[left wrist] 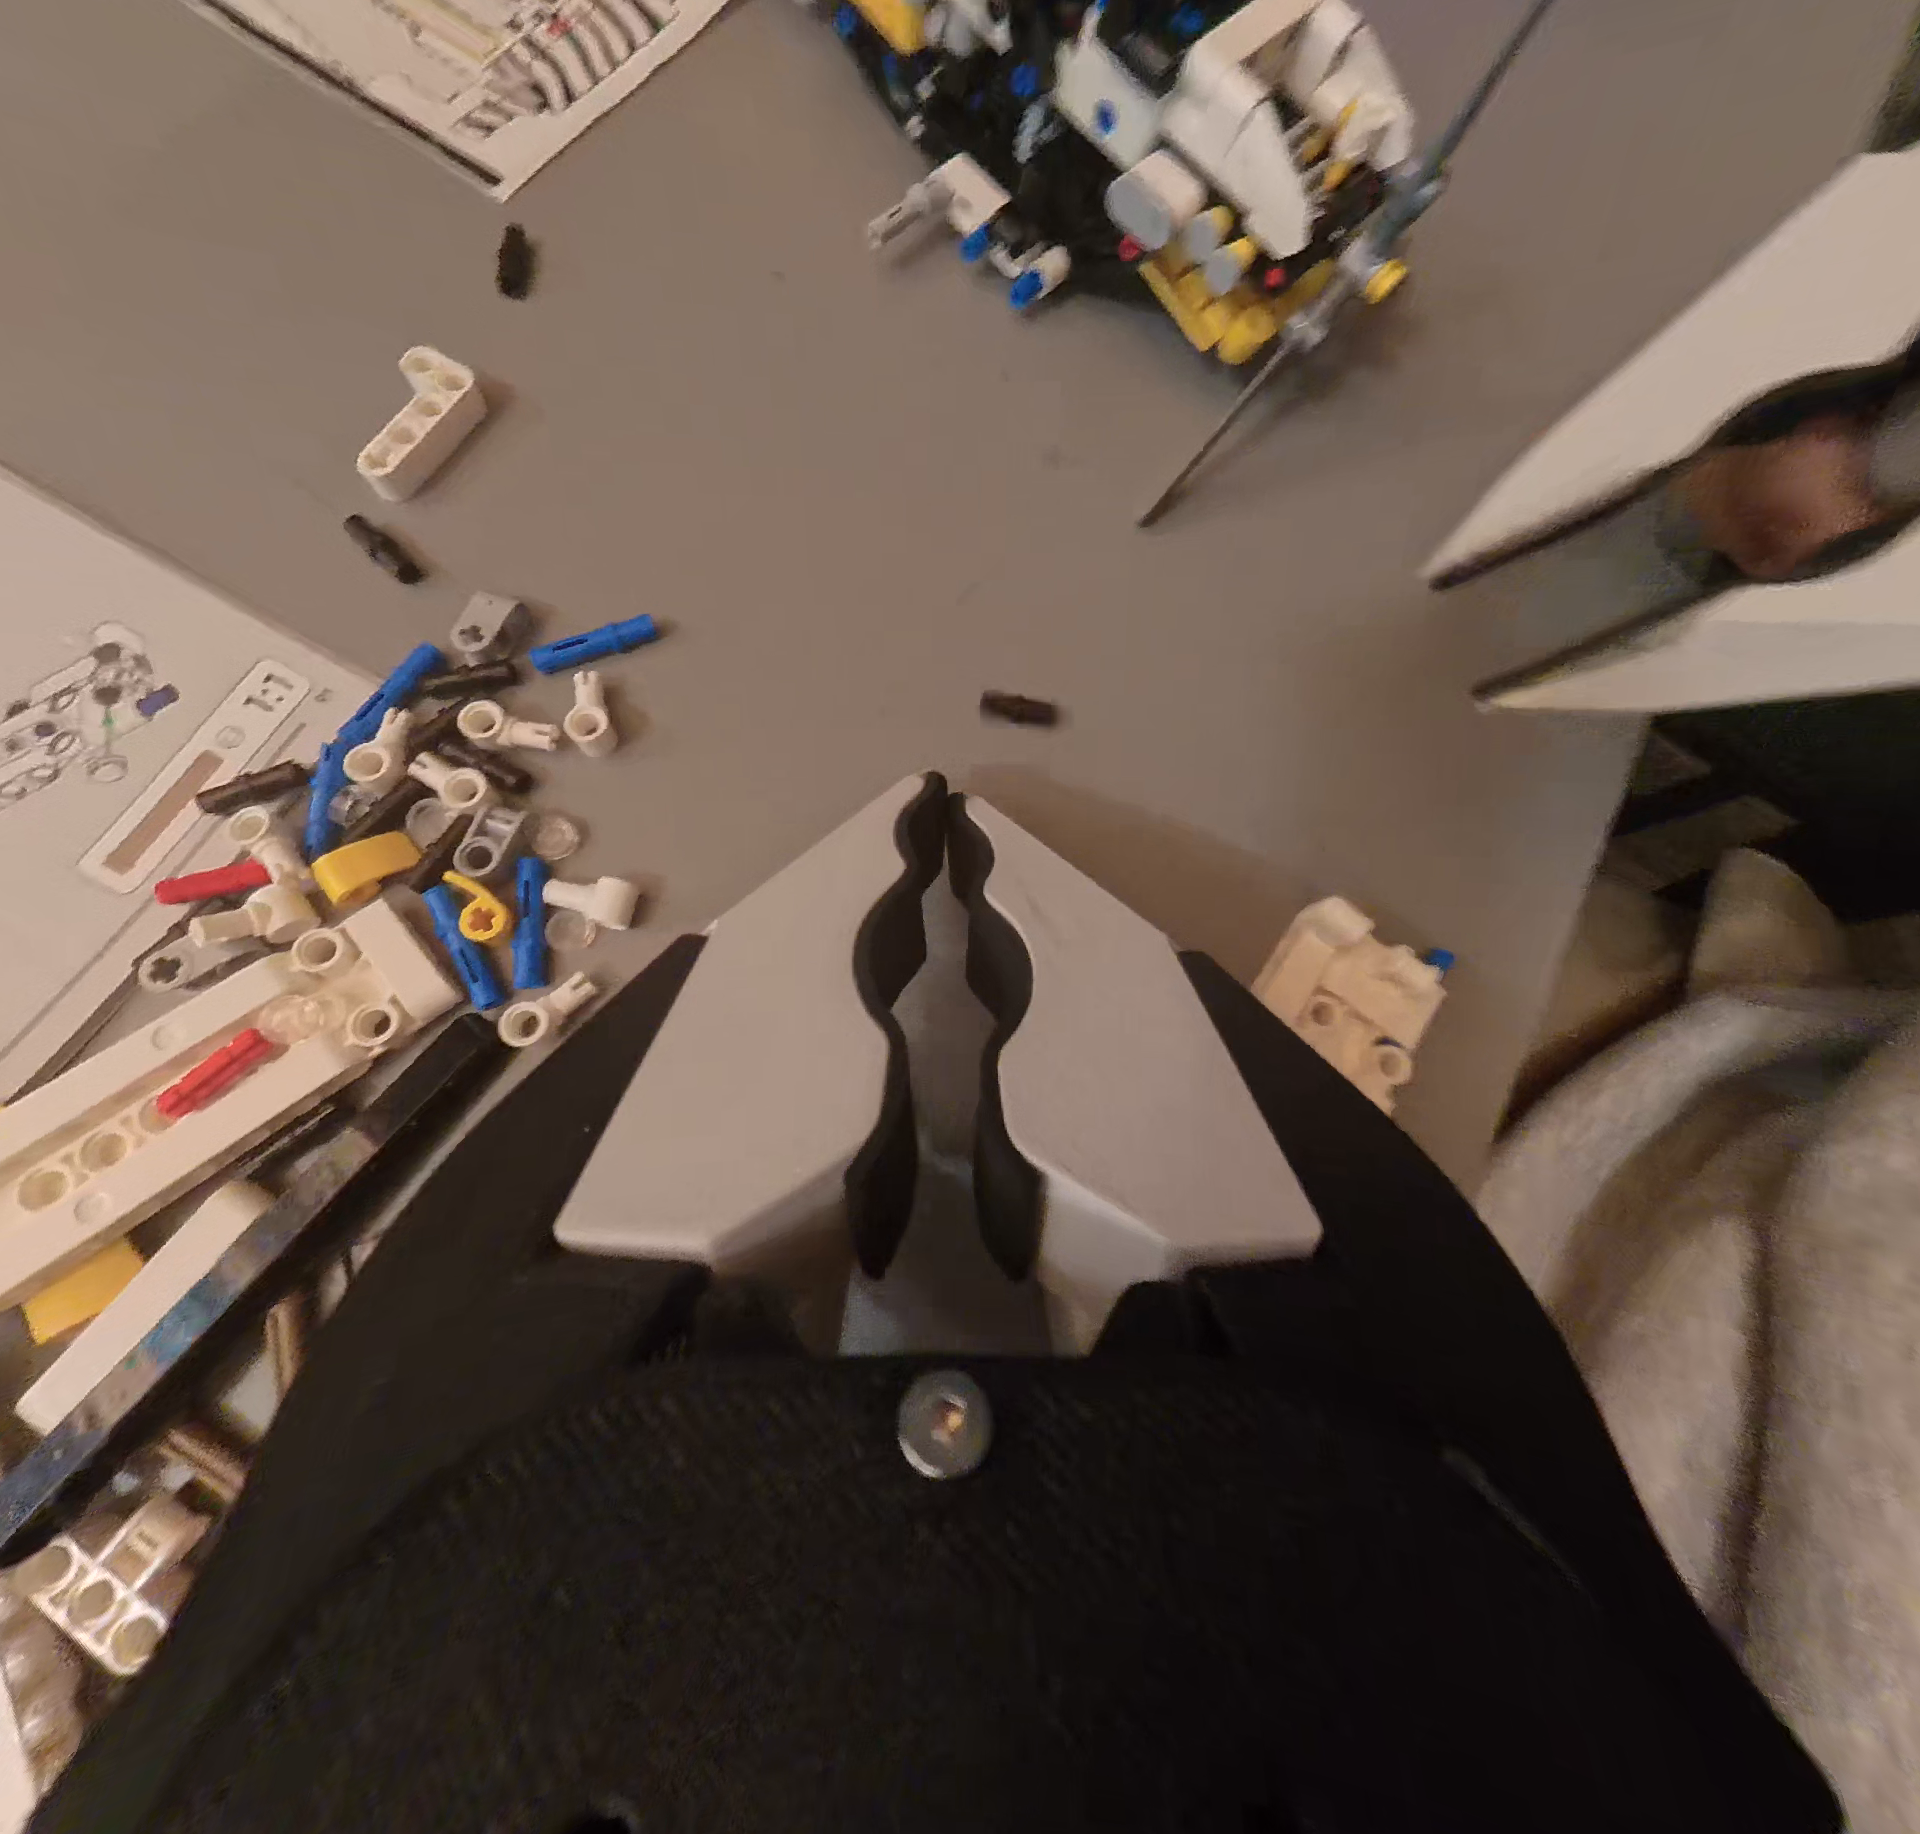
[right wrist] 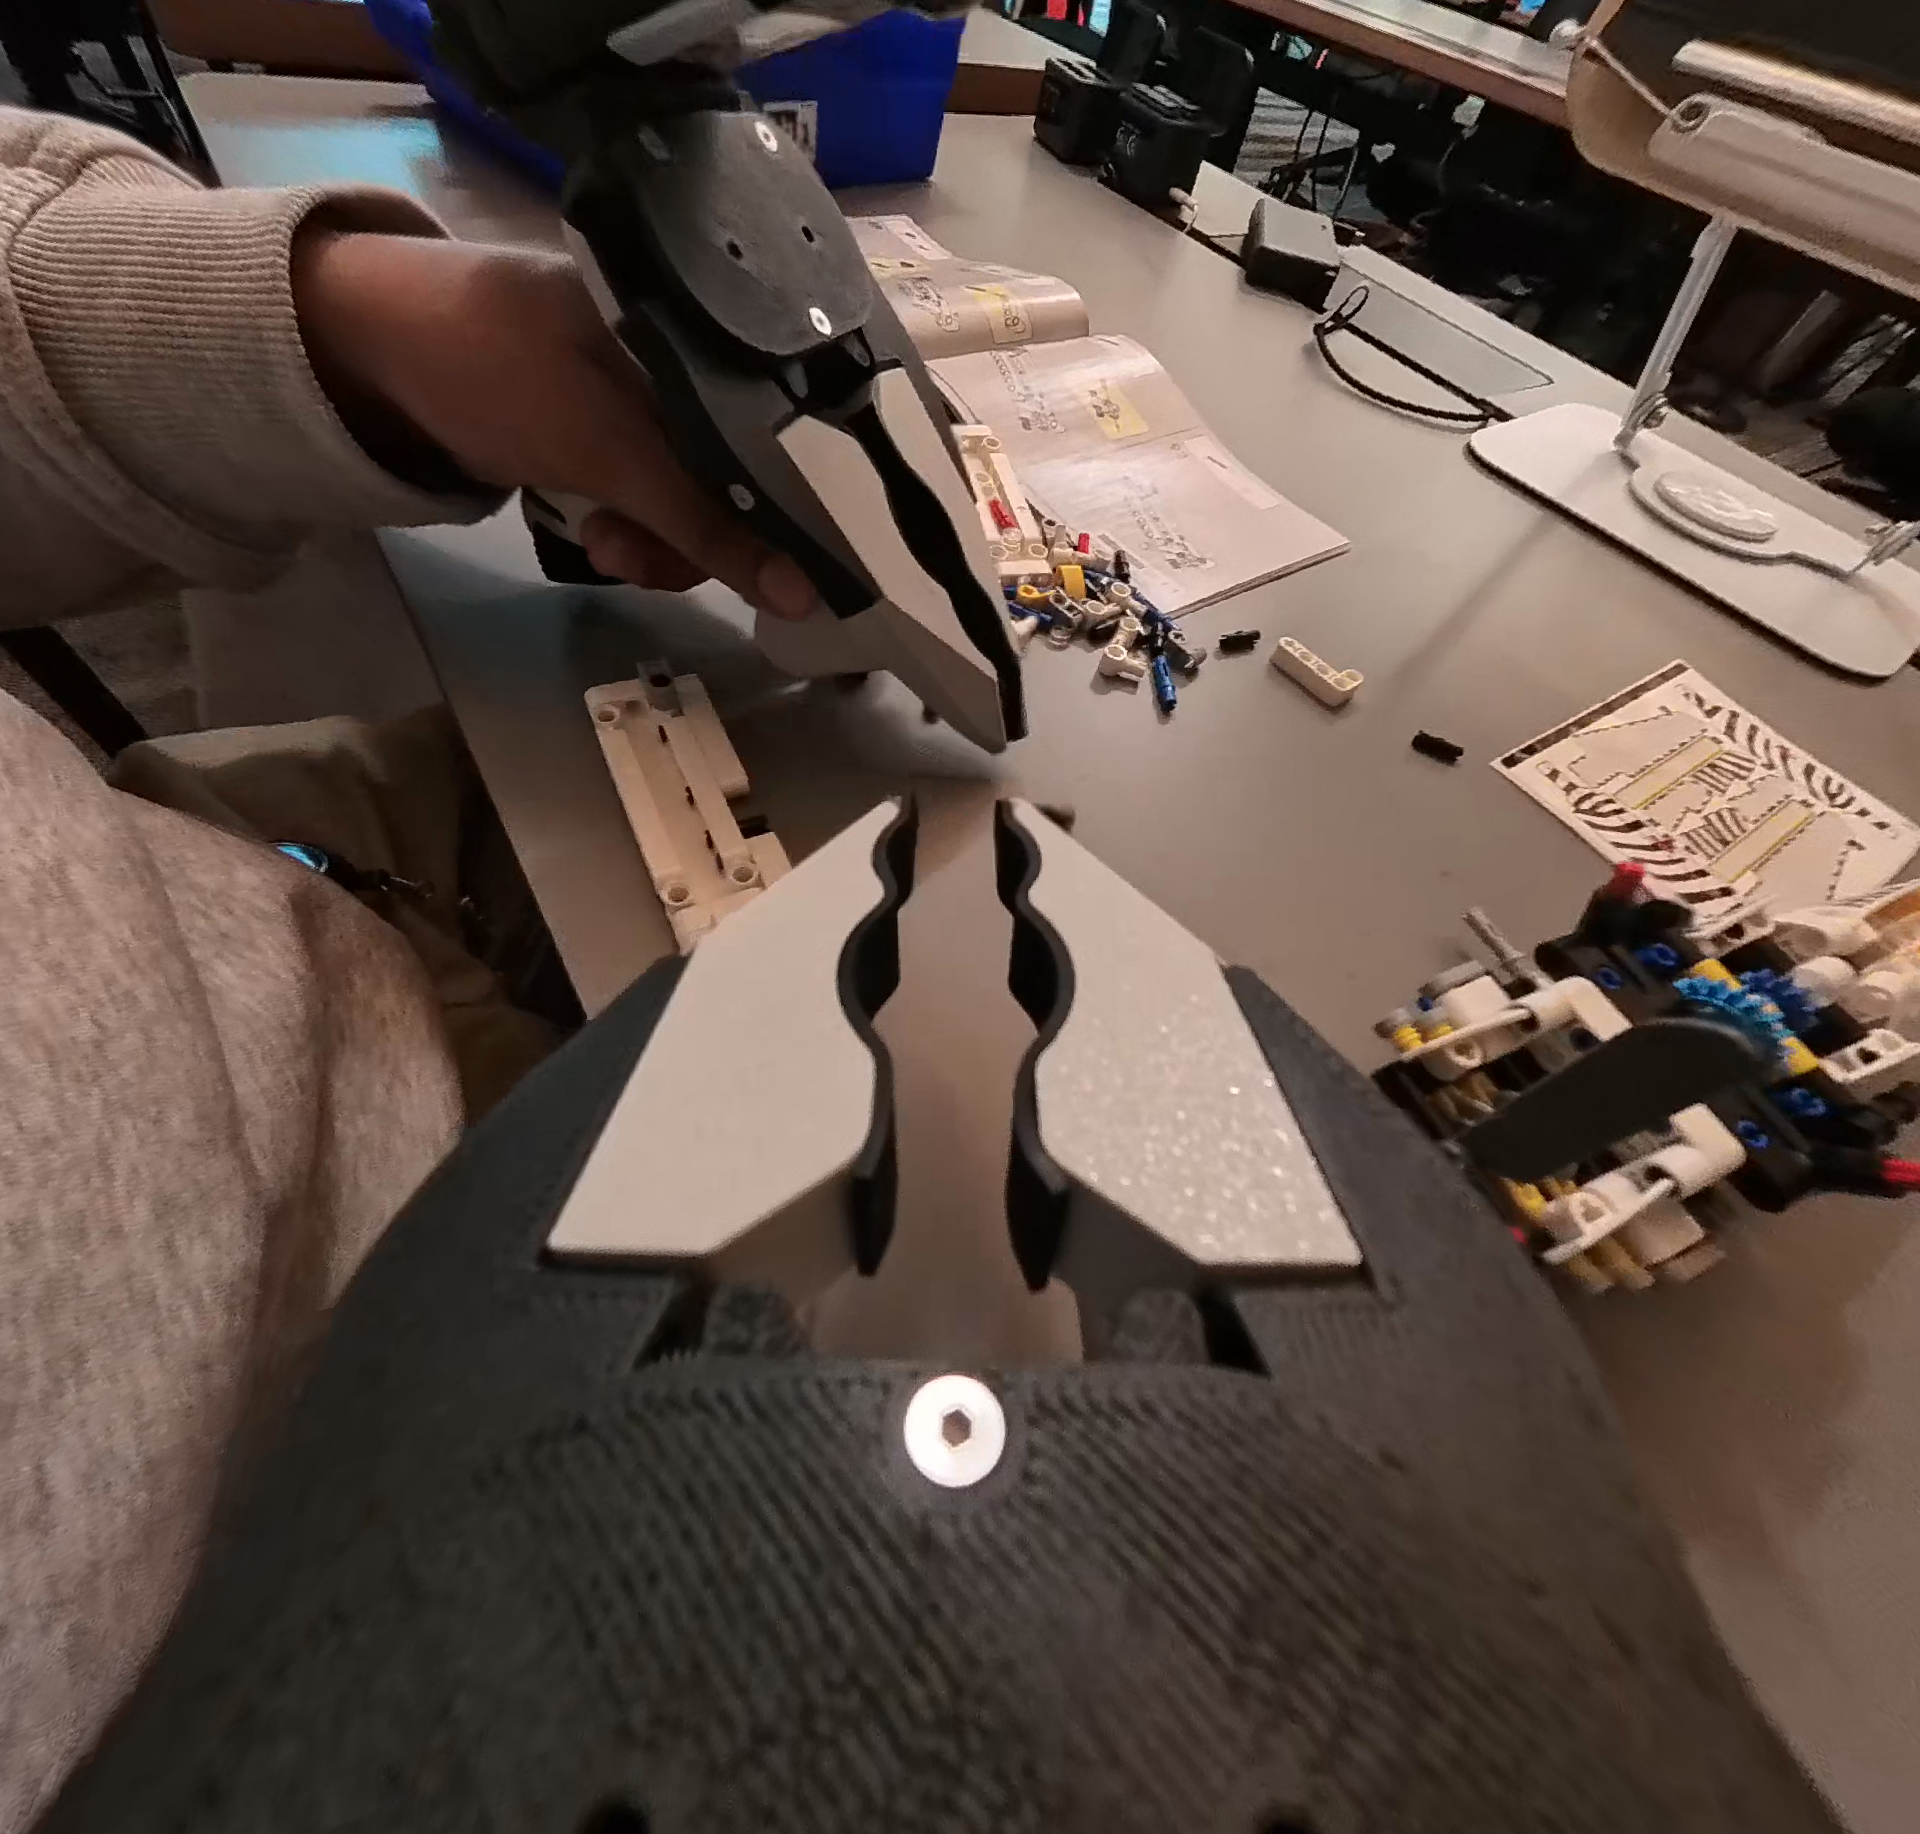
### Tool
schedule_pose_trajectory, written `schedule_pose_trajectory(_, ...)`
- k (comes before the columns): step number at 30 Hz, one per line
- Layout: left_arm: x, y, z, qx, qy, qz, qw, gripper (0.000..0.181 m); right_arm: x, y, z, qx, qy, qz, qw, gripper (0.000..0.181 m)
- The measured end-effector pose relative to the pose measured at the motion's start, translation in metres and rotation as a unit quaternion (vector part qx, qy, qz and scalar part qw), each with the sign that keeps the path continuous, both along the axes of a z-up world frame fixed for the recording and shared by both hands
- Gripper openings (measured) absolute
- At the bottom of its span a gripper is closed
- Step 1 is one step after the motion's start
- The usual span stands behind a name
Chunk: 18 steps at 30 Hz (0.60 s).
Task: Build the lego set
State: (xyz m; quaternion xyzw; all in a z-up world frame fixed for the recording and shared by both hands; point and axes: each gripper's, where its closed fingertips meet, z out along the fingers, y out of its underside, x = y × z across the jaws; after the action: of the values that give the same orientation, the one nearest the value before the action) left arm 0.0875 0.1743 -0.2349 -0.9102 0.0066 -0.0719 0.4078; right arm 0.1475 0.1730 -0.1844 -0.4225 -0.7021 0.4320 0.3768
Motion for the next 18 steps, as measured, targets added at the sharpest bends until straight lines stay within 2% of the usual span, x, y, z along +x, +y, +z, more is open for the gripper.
schedule_pose_trajectory(3,0.006,-0.002,0.01,0.02,-0.005,-0.013,1.0,0.0,-0.001,0.003,0.002,0.001,-0.017,0.01,1.0,0.014)
schedule_pose_trajectory(12,0.02,0.005,0.003,0.01,0.001,-0.044,0.999,0.0,-0.002,0.019,-0.022,0.039,-0.093,-0.014,0.995,0.014)
schedule_pose_trajectory(16,0.033,0.015,0.001,0.007,-0.011,-0.064,0.998,0.013,0.001,0.018,-0.029,0.031,-0.102,-0.016,0.994,0.014)
schedule_pose_trajectory(18,0.033,0.02,-0.002,0.002,0.001,-0.061,0.998,0.027,0.002,0.017,-0.03,0.023,-0.102,-0.016,0.994,0.014)
